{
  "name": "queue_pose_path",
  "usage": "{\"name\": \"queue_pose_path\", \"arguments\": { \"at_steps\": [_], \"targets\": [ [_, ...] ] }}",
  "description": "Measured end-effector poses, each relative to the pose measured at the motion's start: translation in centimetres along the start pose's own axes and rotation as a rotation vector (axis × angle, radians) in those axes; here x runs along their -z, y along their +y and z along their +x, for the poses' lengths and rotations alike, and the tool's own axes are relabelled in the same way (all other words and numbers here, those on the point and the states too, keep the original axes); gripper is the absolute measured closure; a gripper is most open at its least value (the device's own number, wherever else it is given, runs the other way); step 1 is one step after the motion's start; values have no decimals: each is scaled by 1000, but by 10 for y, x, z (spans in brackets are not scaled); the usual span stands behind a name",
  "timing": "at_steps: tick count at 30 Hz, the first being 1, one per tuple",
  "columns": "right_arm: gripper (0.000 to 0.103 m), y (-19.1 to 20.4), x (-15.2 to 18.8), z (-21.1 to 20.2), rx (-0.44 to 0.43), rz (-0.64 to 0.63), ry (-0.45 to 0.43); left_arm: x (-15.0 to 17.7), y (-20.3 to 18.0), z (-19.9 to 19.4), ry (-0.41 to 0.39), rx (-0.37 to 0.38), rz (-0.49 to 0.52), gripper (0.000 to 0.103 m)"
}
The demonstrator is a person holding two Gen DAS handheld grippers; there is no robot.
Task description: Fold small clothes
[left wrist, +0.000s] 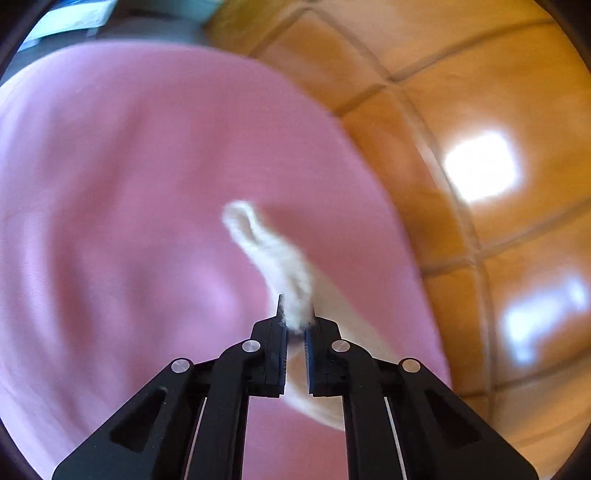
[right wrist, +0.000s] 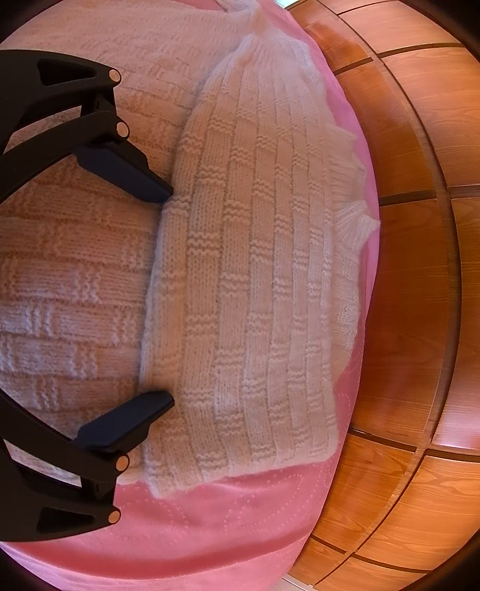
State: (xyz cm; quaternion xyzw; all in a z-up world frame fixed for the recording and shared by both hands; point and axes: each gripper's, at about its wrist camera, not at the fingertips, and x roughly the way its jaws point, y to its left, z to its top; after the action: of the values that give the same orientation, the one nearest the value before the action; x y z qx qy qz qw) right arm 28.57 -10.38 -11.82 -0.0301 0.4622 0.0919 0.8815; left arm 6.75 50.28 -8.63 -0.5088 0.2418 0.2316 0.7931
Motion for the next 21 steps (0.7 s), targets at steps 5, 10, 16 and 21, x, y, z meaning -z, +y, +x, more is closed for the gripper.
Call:
{"name": "queue_pose_path", "arguments": {
  "at_steps": [5,10,16,21],
  "targets": [
    [2,0,1,1,-2,0,-2,42,-85,-22,42,214,208,97],
    [2,-1,0,0,-12,6,-6,141,-185,-19,161,379,471,97],
    [2,-6,-1,-2,-28,20,-13,284,-244,19,372,414,718,97],
    [2,-13,-2,-2,-47,32,-15,356,-244,43,470,327,848,84]
  ]
}}
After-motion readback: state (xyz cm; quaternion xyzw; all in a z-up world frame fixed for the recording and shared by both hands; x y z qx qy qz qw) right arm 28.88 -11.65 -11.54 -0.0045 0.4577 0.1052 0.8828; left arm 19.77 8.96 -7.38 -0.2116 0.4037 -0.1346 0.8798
